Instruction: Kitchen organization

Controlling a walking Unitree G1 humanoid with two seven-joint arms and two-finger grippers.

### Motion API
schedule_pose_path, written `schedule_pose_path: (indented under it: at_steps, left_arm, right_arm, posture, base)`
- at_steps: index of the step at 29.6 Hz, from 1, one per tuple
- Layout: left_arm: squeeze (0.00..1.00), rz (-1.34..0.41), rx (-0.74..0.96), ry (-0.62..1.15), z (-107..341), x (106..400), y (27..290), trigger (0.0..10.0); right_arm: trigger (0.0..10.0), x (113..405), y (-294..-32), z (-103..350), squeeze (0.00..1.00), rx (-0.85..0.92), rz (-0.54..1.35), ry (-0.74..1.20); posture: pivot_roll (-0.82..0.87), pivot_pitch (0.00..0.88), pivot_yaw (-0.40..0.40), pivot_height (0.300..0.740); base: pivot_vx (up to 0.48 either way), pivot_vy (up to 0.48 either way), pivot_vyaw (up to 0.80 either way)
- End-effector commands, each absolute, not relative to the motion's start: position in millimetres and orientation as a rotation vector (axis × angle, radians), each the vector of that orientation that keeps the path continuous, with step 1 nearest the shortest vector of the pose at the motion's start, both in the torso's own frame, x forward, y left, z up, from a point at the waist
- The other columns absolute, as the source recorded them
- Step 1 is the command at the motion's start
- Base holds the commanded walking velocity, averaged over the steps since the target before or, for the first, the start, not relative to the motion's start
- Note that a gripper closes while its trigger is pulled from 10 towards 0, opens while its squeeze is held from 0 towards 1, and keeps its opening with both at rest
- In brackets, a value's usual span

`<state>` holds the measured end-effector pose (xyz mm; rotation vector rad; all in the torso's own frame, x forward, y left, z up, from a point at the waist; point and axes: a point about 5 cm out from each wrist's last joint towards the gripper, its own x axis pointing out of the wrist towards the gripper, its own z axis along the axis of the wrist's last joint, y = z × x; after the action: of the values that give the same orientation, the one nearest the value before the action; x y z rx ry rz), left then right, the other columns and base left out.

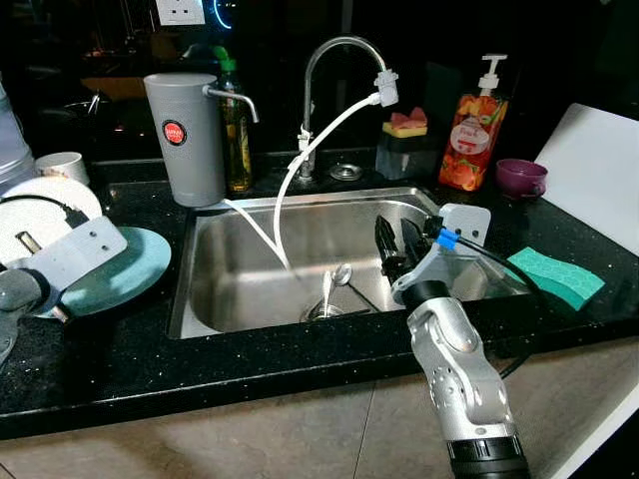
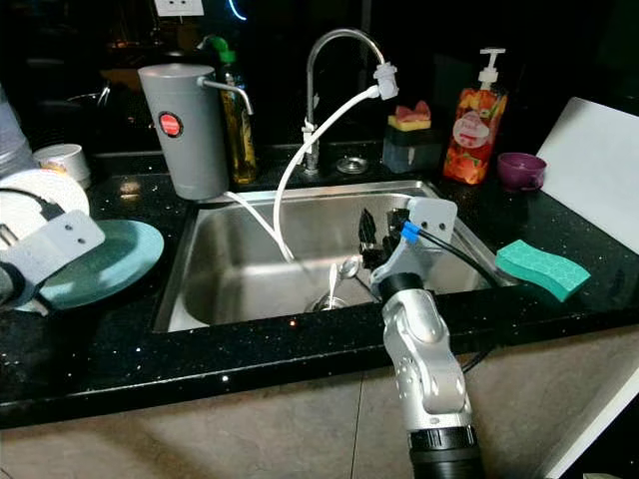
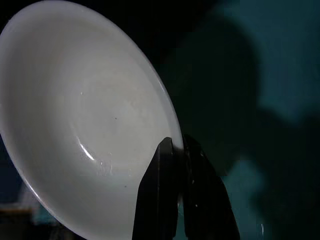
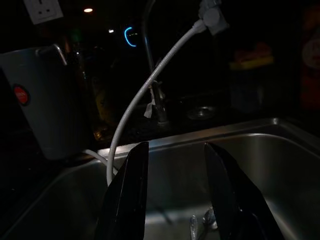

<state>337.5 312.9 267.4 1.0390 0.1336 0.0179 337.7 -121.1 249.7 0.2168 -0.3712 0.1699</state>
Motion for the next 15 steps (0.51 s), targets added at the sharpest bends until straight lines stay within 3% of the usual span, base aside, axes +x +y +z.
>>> schedule_pose_path:
  at_steps: [1, 4, 10, 15]
  left_arm:
    - [0.0, 0.024, 1.075, 0.056, 269, 338, 299, 10.0]
    - [0.0, 0.026, 1.107, -0.012, 270, 339, 285, 10.0]
    - [0.0, -0.031, 1.238, -0.212, 262, 339, 232, 10.0]
    - [0.0, -0.072, 1.318, -0.274, 258, 338, 215, 10.0]
  right_arm:
    - [10.0, 337, -118, 255, 0.0, 0.224, 0.187, -0.381]
    - [10.0, 336, -116, 258, 0.0, 0.226, 0.196, -0.389]
    - [10.0, 334, -105, 272, 0.0, 0.239, 0.235, -0.429]
    - [10.0, 331, -96, 280, 0.0, 0.22, 0.272, -0.456]
  posture:
    - [0.2, 0.098, -0.029, 0.74]
    - [0.21, 0.098, -0.03, 0.74]
    - [0.2, 0.098, -0.034, 0.74]
    - [0.19, 0.099, -0.037, 0.74]
  base:
    - [0.0, 0.0, 0.0]
    - [0.0, 0.0, 0.0]
    - [0.0, 0.0, 0.0]
    - [0.0, 0.0, 0.0]
